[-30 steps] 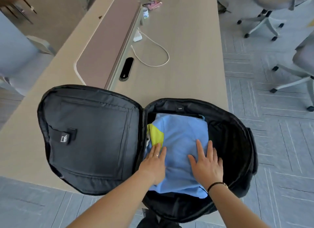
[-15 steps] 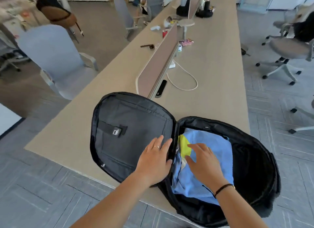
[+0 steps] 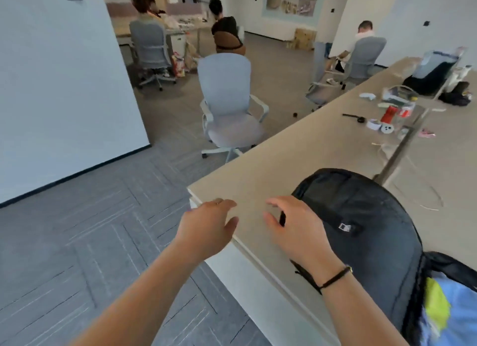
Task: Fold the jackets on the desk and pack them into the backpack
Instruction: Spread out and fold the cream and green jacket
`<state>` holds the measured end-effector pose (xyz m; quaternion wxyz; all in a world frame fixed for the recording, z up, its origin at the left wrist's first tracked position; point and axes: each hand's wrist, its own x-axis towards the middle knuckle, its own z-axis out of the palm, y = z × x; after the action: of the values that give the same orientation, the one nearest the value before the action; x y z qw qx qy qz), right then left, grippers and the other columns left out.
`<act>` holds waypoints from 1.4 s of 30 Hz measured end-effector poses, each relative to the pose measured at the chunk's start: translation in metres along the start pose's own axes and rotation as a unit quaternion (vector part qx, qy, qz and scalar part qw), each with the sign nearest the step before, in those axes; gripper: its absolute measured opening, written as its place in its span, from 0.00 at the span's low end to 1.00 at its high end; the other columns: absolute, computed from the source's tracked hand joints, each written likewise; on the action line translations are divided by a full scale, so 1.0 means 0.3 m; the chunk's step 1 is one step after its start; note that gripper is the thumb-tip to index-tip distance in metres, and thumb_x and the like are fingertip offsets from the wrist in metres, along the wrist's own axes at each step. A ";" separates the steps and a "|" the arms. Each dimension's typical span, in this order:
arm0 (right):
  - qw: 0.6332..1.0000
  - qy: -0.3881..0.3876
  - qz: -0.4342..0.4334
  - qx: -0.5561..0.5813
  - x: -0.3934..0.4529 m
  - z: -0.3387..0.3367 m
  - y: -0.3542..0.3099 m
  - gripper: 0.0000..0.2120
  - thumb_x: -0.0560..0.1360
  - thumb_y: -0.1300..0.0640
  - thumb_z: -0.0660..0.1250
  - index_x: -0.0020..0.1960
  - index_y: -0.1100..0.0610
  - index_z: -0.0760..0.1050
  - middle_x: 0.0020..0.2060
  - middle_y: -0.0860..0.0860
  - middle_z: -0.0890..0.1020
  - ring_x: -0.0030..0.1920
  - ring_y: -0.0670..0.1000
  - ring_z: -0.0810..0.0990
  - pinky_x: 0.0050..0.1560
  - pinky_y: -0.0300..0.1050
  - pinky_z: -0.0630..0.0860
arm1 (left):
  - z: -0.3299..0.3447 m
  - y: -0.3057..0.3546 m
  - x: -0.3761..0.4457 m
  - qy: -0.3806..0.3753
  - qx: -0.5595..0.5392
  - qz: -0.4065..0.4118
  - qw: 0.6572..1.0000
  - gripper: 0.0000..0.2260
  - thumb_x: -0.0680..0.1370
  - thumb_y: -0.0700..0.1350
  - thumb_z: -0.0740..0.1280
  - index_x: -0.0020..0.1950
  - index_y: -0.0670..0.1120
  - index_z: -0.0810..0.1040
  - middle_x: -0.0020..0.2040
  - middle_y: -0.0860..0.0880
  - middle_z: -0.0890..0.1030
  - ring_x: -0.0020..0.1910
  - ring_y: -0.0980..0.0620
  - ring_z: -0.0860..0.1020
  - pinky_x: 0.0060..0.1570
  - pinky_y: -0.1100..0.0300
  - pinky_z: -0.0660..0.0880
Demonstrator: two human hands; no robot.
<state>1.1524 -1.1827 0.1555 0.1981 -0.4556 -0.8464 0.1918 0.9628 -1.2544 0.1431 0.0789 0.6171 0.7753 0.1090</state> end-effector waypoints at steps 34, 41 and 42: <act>0.967 -0.140 -0.213 -0.011 2.111 1.235 -1.219 0.19 0.80 0.45 0.65 0.68 0.50 0.74 0.62 0.45 0.79 0.64 0.49 0.75 0.65 0.48 0.70 | -0.455 -2.004 1.231 0.093 -0.032 -0.212 0.972 0.22 0.81 0.58 0.61 0.75 0.58 0.65 0.73 0.58 0.70 0.72 0.53 0.67 0.66 0.53 0.70; 0.982 -0.100 -0.151 -0.055 2.603 1.383 -1.331 0.19 0.80 0.45 0.65 0.69 0.49 0.74 0.63 0.44 0.78 0.64 0.48 0.75 0.65 0.51 0.72 | -0.550 -2.397 1.744 0.110 -0.052 -0.133 0.984 0.22 0.81 0.58 0.61 0.74 0.57 0.68 0.72 0.56 0.72 0.72 0.52 0.67 0.71 0.51 0.66; 0.984 -0.091 -0.137 -0.060 2.678 1.383 -1.355 0.19 0.80 0.45 0.64 0.69 0.49 0.74 0.62 0.44 0.78 0.64 0.48 0.75 0.64 0.51 0.73 | -0.577 -2.447 1.823 0.106 -0.051 -0.119 0.986 0.22 0.81 0.58 0.61 0.75 0.57 0.68 0.72 0.56 0.72 0.72 0.52 0.67 0.71 0.52 0.66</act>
<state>0.2513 -0.7698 0.1380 0.1164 -0.3271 -0.9254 0.1522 0.1050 -0.8915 0.1210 0.0404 0.5010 0.8403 0.2030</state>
